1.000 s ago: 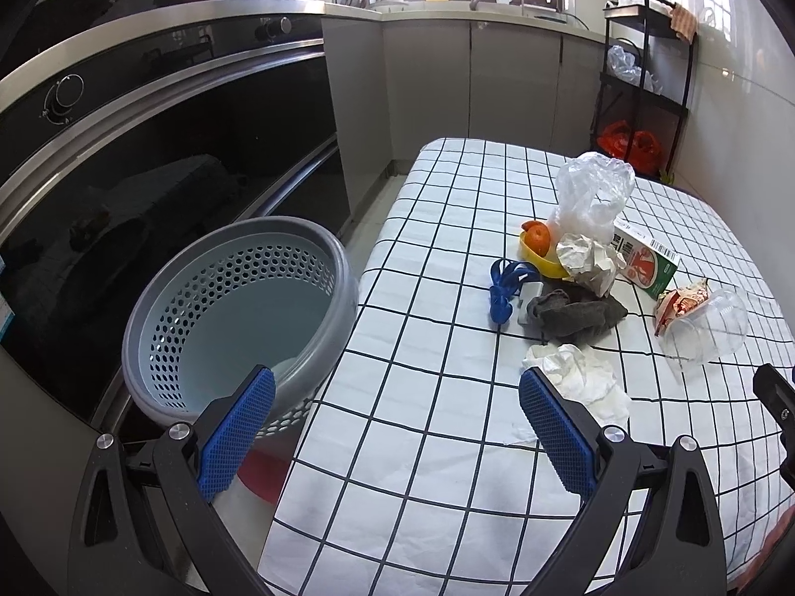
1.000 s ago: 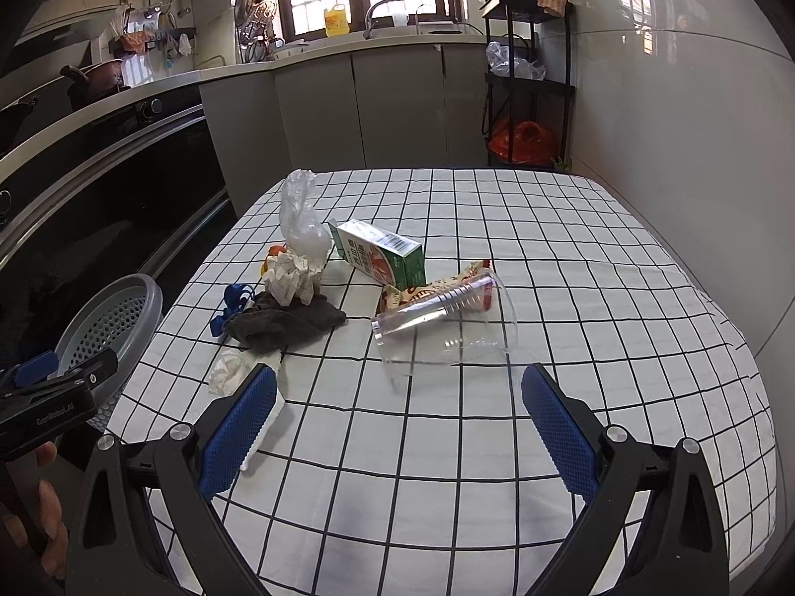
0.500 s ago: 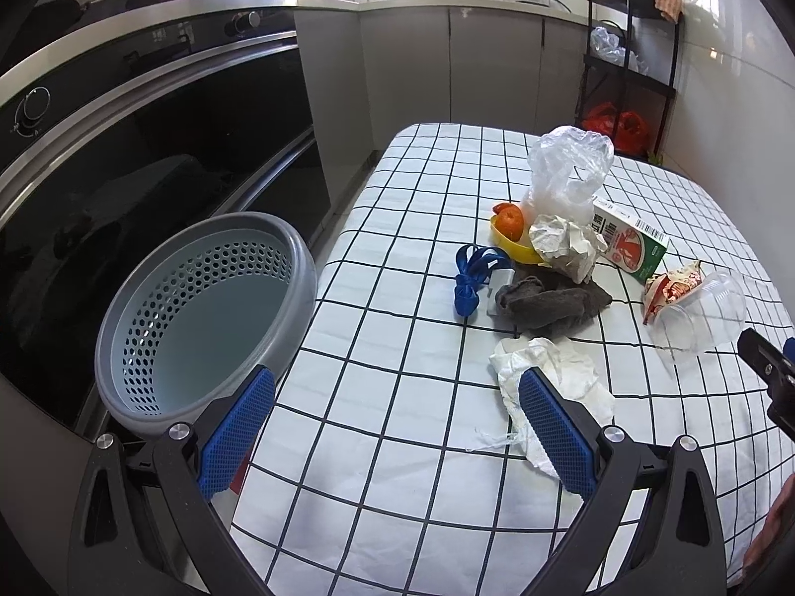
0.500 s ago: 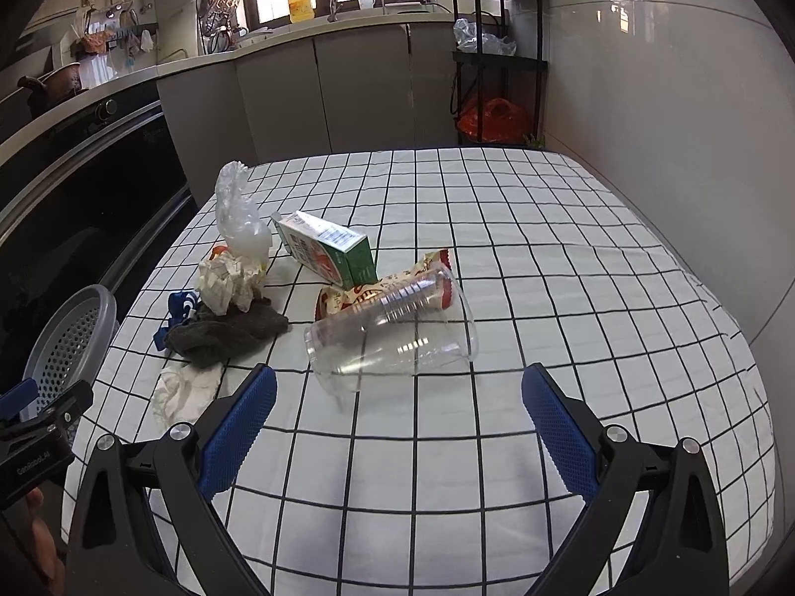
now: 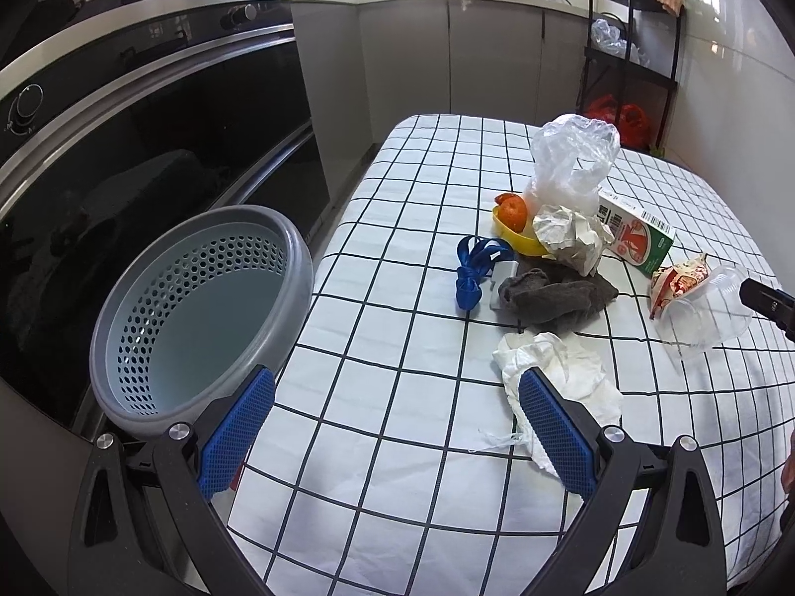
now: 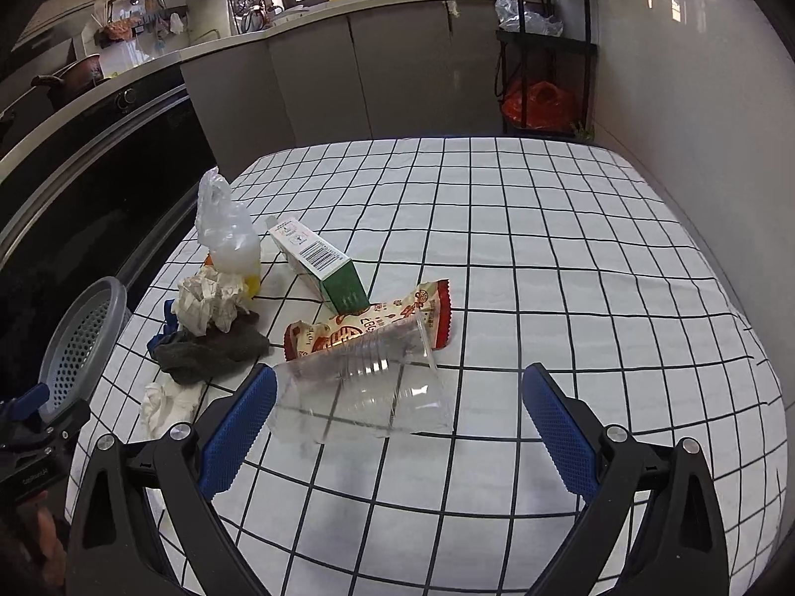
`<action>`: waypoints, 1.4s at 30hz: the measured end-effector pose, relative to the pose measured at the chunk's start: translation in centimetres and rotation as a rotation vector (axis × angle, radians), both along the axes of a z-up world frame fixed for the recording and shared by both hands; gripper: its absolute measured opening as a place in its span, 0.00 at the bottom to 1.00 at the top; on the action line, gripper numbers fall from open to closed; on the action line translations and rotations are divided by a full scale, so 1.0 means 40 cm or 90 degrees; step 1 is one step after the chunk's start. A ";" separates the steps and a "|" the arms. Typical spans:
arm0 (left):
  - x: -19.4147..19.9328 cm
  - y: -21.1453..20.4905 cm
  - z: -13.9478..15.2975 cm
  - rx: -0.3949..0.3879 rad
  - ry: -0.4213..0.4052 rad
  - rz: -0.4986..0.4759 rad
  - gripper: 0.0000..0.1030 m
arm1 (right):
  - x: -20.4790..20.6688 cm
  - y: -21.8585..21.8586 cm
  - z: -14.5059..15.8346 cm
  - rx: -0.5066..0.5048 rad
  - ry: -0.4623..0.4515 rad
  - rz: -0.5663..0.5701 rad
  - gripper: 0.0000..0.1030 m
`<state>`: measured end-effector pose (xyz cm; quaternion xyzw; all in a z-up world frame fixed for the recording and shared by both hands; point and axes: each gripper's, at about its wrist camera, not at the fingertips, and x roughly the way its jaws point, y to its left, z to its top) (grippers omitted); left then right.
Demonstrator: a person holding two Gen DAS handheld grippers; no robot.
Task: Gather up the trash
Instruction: 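Grasp the clear plastic cup with the right tool while the left tool grasps the white tissue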
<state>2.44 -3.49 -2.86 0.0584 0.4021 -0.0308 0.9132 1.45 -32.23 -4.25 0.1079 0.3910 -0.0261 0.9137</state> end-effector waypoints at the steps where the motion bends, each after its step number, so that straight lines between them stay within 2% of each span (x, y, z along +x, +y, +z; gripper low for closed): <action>1: 0.000 -0.002 -0.001 0.001 0.000 -0.001 0.94 | 0.008 -0.007 -0.003 0.012 -0.001 0.015 0.92; 11: 0.004 -0.021 -0.015 0.018 0.002 -0.002 0.94 | 0.064 -0.047 -0.046 0.127 0.013 0.089 0.92; 20: 0.004 -0.026 -0.015 0.020 0.002 -0.004 0.94 | 0.071 0.001 -0.048 0.149 0.022 0.156 0.91; 21: 0.004 -0.025 -0.015 0.019 0.002 -0.003 0.94 | 0.069 0.010 -0.046 0.148 0.020 0.163 0.86; 23: 0.003 -0.025 -0.016 0.021 0.001 -0.004 0.94 | 0.068 0.025 -0.044 0.146 0.022 0.172 0.64; 24: 0.002 -0.026 -0.016 0.023 0.001 -0.004 0.94 | 0.069 0.031 -0.047 0.149 0.029 0.176 0.44; 25: 0.002 -0.026 -0.017 0.024 0.001 -0.005 0.94 | 0.070 0.037 -0.051 0.155 0.038 0.179 0.33; 29: 0.003 -0.023 -0.020 0.024 0.000 -0.004 0.94 | 0.053 0.062 -0.049 0.141 0.023 0.181 0.26; 31: 0.003 -0.020 -0.019 0.019 0.000 -0.004 0.94 | 0.038 0.076 -0.038 0.139 0.011 0.172 0.15; 33: -0.001 -0.019 -0.017 0.014 -0.001 -0.007 0.94 | 0.017 0.092 -0.019 0.118 -0.002 0.157 0.11; 34: -0.004 -0.020 -0.017 0.010 -0.002 -0.010 0.94 | 0.002 0.106 -0.006 0.098 -0.013 0.147 0.04; 37: -0.011 -0.025 -0.017 -0.005 -0.001 -0.026 0.94 | -0.037 0.141 0.027 0.045 -0.047 0.116 0.04; 42: -0.019 -0.043 -0.023 -0.031 0.004 -0.053 0.94 | -0.103 0.175 0.066 0.010 -0.105 0.089 0.04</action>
